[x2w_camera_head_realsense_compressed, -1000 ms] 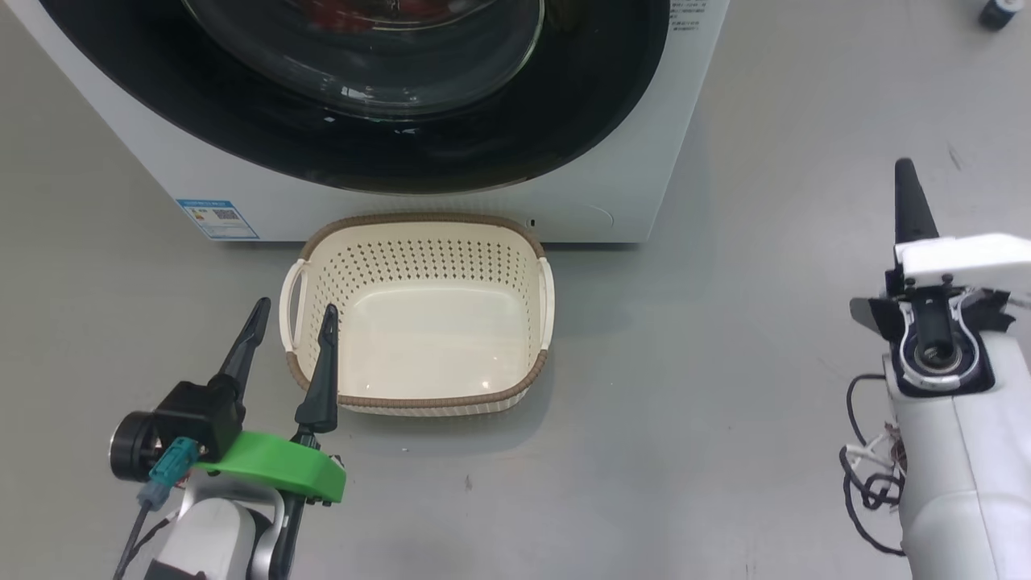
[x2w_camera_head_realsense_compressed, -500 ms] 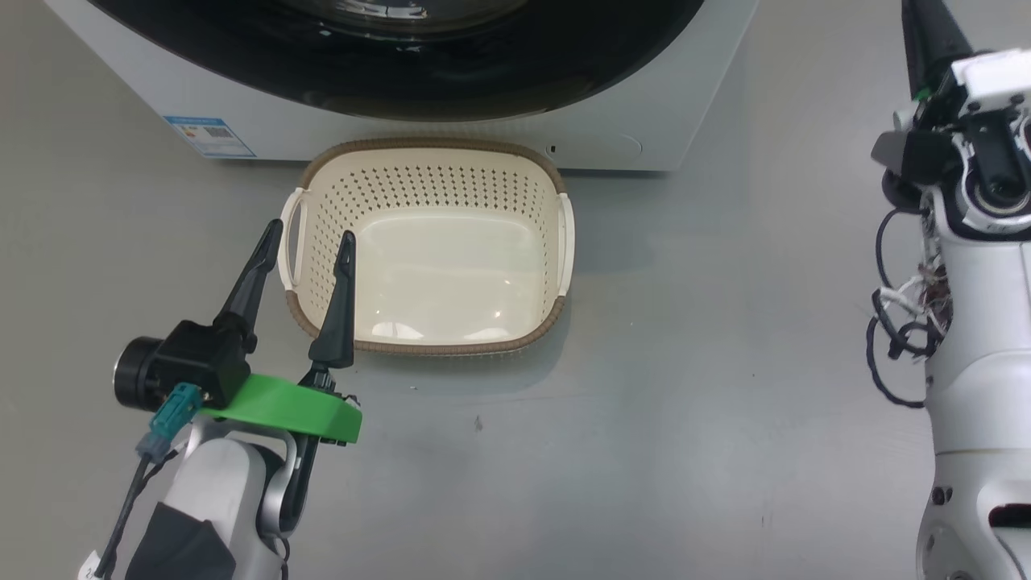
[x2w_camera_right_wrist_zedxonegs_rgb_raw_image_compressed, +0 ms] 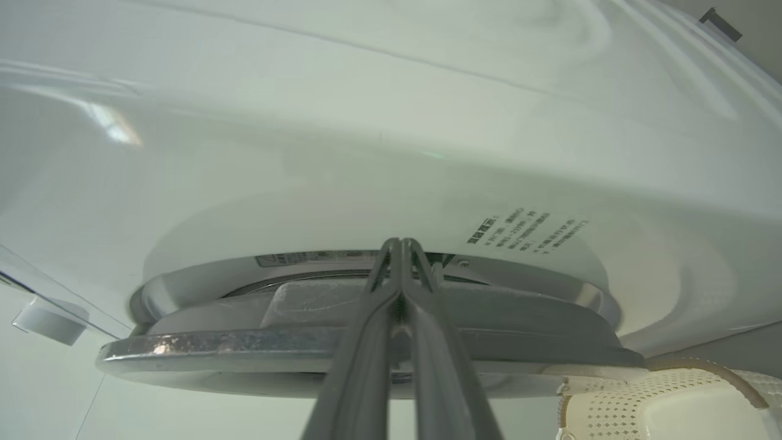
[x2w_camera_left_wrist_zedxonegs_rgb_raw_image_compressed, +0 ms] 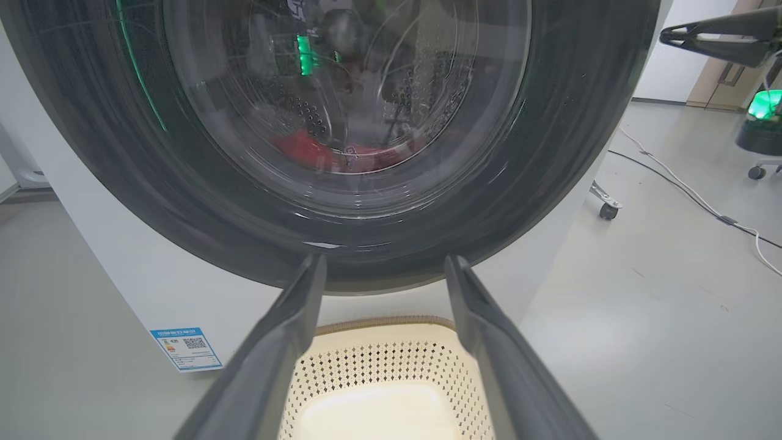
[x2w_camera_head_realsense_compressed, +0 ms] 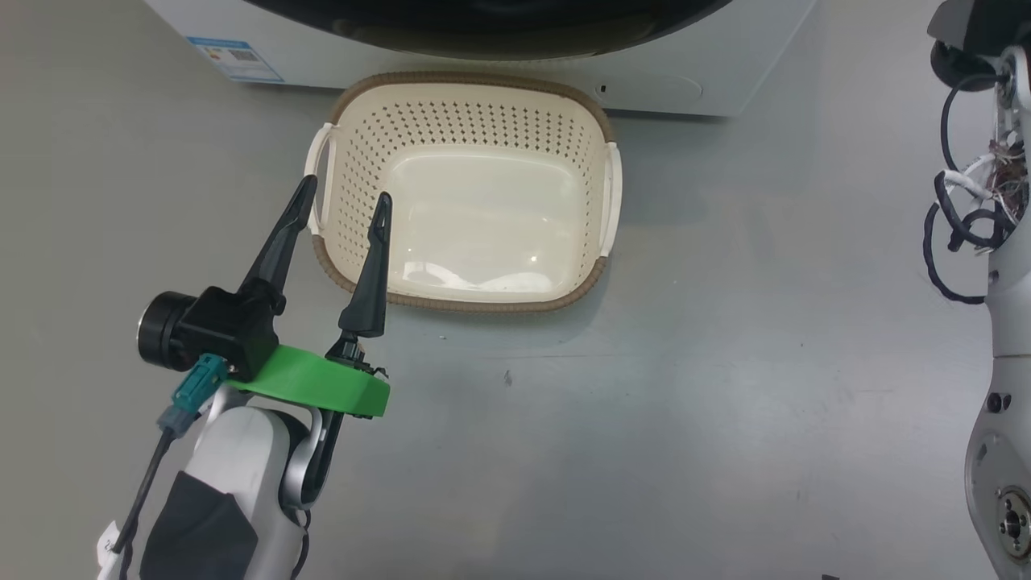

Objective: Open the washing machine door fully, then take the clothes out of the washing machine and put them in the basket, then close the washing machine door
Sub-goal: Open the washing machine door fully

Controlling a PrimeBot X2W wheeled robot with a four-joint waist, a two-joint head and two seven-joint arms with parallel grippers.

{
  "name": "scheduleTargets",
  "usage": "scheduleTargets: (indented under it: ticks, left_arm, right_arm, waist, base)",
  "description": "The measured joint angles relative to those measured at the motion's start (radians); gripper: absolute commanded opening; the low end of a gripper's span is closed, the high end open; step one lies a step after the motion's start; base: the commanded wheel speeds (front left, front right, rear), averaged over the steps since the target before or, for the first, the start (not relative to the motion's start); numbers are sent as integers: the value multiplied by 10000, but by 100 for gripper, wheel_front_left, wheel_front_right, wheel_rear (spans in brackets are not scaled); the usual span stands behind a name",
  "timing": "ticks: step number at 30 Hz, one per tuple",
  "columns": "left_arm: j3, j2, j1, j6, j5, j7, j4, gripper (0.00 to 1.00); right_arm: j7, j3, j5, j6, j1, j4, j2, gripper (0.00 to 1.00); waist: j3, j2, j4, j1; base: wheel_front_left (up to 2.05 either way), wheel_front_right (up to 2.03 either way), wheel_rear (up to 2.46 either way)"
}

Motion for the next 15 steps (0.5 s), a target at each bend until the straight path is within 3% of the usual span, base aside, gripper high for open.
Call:
scheduleTargets:
  ticks: [15]
  left_arm:
    - [-12, -184, -248, -169, -2, 0, 123, 100]
  right_arm:
    - [1227, 575, 2, -56, -1383, 750, -278, 0]
  waist:
    - [542, 0, 745, 0]
  base:
    - [0, 0, 0]
